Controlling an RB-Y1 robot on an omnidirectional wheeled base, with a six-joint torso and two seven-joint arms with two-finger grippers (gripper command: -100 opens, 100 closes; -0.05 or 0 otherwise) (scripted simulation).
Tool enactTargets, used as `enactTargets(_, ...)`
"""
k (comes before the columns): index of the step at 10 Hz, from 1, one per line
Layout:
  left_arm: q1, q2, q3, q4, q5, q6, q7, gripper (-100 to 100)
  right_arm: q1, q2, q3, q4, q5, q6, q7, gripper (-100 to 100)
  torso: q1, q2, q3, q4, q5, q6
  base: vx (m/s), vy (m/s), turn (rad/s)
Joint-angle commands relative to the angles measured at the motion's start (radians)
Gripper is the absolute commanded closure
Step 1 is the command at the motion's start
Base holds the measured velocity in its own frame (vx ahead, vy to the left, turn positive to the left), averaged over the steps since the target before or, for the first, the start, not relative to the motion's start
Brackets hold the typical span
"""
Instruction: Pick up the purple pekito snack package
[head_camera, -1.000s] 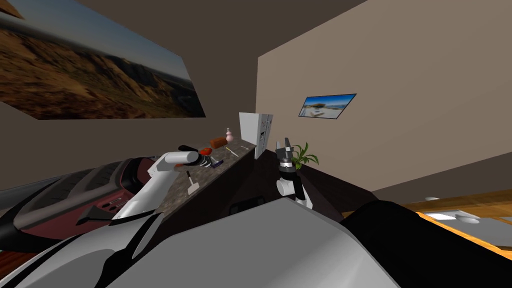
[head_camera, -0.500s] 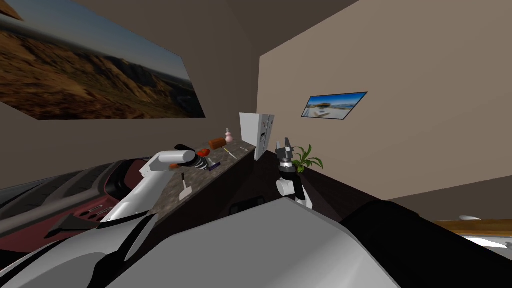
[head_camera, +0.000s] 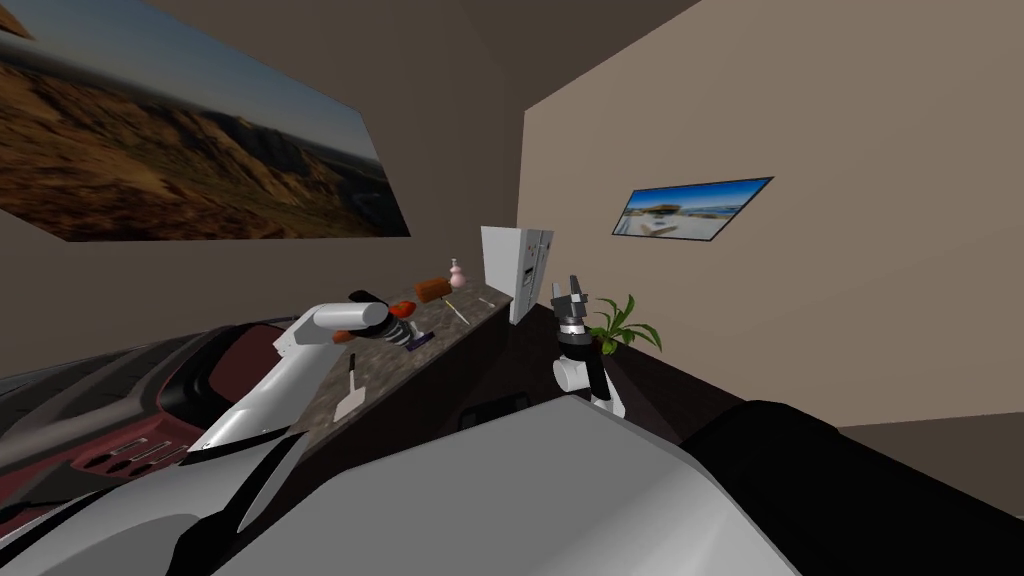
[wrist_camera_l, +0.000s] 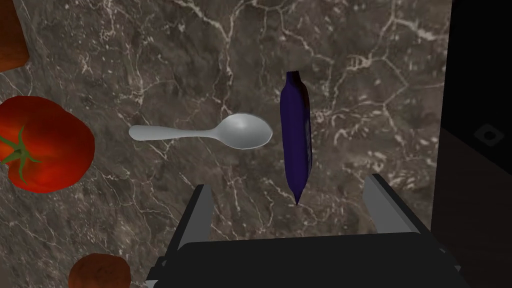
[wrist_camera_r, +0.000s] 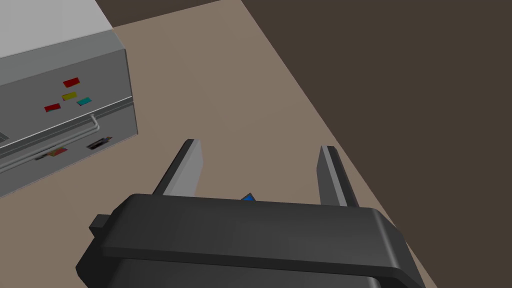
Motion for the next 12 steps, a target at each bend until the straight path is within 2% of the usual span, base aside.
enactTargets(1, 0.010, 0.004, -0.001, -0.007, 0.008, 0.031, 0.014, -100, 0.000, 0.000, 0.000, 0.000, 0.000, 0.000, 0.000, 0, 0.000, 0.000, 0.000, 0.000, 0.000, 0.000, 0.104, -0.095, 0.069)
enactTargets(5, 0.032, 0.010, -0.008, -0.014, 0.033, 0.105, 0.045, -100, 0.000, 0.000, 0.000, 0.000, 0.000, 0.000, 0.000, 0, 0.001, -0.002, -0.001, -0.001, 0.000, 0.000, 0.146, -0.083, 0.086)
enactTargets(6, 0.028, 0.010, -0.006, -0.013, 0.029, 0.092, 0.039, -100, 0.000, 0.000, 0.000, 0.000, 0.000, 0.000, 0.000, 0, 0.000, -0.002, -0.001, 0.000, 0.000, 0.000, 0.061, -0.049, 0.025)
enactTargets(7, 0.029, 0.010, -0.006, -0.013, 0.030, 0.096, 0.040, 0, 0.000, 0.000, 0.000, 0.000, 0.000, 0.000, 0.000, 0, 0.003, 0.002, 0.001, 0.000, 0.000, 0.000, 0.012, -0.009, -0.004)
enactTargets(8, 0.034, 0.001, -0.008, 0.009, 0.019, 0.068, 0.028, -100, 0.000, 0.000, 0.000, 0.000, 0.000, 0.000, 0.000, 0, 0.006, 0.006, 0.003, 0.001, 0.001, 0.000, 0.006, -0.007, -0.006)
enactTargets(10, 0.041, -0.011, -0.010, 0.037, 0.006, 0.033, 0.012, -100, 0.000, 0.000, 0.000, 0.000, 0.000, 0.000, 0.000, 0, 0.007, 0.008, 0.004, 0.002, 0.001, 0.000, 0.000, 0.000, 0.000)
enactTargets(11, 0.038, -0.009, -0.011, 0.026, 0.009, 0.047, 0.020, -100, 0.000, 0.000, 0.000, 0.000, 0.000, 0.000, 0.000, 0, 0.007, 0.008, 0.005, 0.002, 0.002, 0.000, 0.000, 0.000, 0.000)
enactTargets(12, 0.039, -0.010, -0.011, 0.027, 0.008, 0.043, 0.019, 100, 0.000, 0.000, 0.000, 0.000, 0.000, 0.000, 0.000, 0, 0.007, 0.008, 0.005, 0.002, 0.001, 0.000, 0.000, 0.000, 0.000)
